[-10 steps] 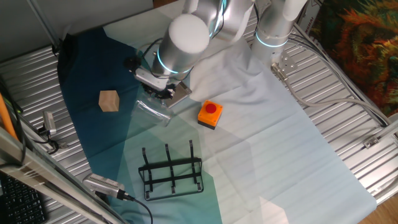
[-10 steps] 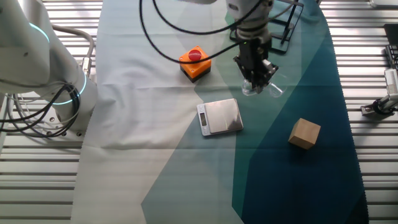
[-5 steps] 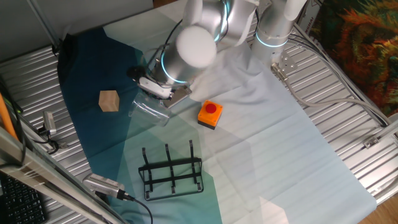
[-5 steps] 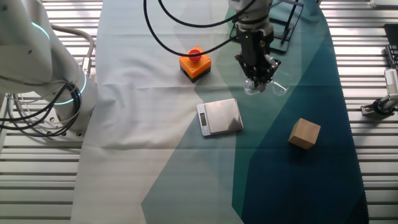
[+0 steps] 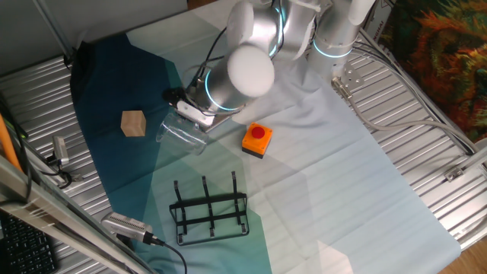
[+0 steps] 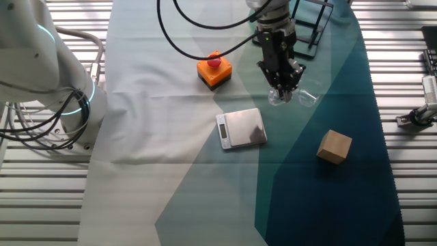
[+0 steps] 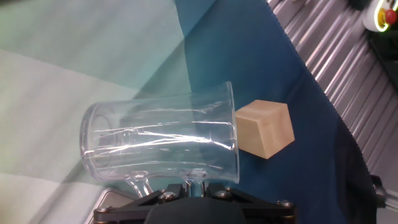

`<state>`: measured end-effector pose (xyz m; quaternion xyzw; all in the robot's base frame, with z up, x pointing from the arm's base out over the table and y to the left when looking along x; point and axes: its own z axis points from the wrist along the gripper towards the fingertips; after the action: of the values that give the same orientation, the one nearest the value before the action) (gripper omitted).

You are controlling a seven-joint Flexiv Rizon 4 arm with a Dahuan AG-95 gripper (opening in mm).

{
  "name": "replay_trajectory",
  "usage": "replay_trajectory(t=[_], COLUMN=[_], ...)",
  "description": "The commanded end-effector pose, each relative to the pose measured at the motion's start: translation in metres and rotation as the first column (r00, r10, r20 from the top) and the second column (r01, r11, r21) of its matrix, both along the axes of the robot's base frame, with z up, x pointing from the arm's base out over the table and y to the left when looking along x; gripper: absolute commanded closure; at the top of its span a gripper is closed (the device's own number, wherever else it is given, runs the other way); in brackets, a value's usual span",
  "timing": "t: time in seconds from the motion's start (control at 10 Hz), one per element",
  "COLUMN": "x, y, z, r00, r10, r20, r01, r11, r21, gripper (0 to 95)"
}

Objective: Take the cup off the cup rack

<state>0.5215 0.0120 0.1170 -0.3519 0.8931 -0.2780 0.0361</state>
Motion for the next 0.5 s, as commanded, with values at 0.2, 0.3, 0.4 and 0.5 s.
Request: replay_trajectory(t=[0.2, 0.3, 0.4, 0.5], x=[-0.0048, -0.0064, -0.0063, -0.0063], y=[-0.0024, -0.0032, -0.0032, -0.0032], z=[-0.0038, -0.0050, -0.0049, -0.0049], r00=[1.000, 1.000, 1.000, 1.000], r10=[-0.001, -0.004, 0.005, 0.004], r20=[0.014, 0.015, 0.021, 0.022], r01=[0.001, 0.004, -0.003, -0.003], r11=[0.999, 0.999, 0.998, 0.998], r21=[-0.036, -0.039, -0.058, -0.061], gripper=[95.0, 95.0, 95.0, 95.0])
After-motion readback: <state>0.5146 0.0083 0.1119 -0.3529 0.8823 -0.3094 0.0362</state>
